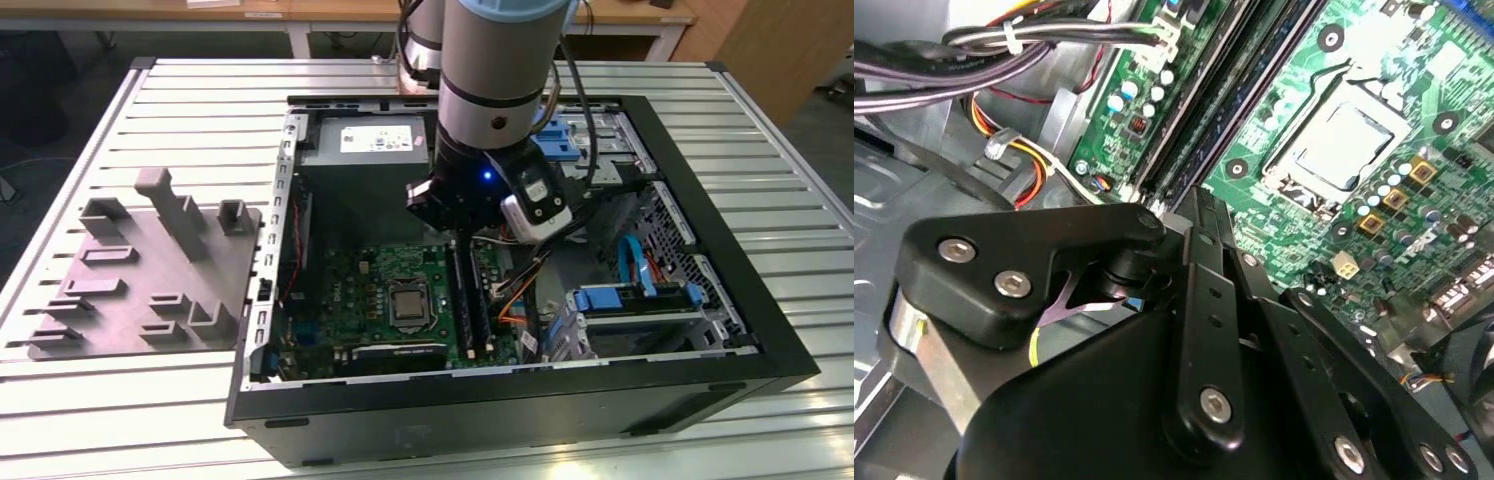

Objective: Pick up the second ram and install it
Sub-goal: 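Press down the second ram until it locks into place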

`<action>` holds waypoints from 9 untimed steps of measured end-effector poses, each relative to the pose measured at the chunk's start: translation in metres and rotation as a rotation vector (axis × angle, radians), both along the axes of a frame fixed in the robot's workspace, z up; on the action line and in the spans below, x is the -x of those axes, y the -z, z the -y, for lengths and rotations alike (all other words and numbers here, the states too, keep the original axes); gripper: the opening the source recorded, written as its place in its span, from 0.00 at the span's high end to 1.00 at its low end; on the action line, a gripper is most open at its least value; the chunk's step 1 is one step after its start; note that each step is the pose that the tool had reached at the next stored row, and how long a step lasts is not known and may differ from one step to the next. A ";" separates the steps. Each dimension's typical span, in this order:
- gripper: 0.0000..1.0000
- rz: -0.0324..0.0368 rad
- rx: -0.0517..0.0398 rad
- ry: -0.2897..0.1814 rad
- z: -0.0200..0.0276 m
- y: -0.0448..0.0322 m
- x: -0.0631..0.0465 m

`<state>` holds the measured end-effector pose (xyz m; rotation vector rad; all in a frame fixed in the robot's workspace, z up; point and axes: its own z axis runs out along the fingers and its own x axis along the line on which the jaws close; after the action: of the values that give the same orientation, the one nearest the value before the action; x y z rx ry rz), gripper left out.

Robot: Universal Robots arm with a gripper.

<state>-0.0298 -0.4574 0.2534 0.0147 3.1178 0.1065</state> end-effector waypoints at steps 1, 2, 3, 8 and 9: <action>0.90 0.0001 0.0000 -0.002 -0.0004 0.0002 0.000; 0.90 0.0001 -0.0002 -0.005 -0.0006 0.0004 0.000; 0.90 0.0000 -0.0001 -0.013 -0.0007 0.0005 0.000; 0.90 0.0000 0.0000 -0.081 -0.0015 0.0028 0.000; 0.90 0.0000 0.0002 -0.092 -0.0020 0.0036 0.000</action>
<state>-0.0298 -0.4554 0.2498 -0.1286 3.1183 0.1078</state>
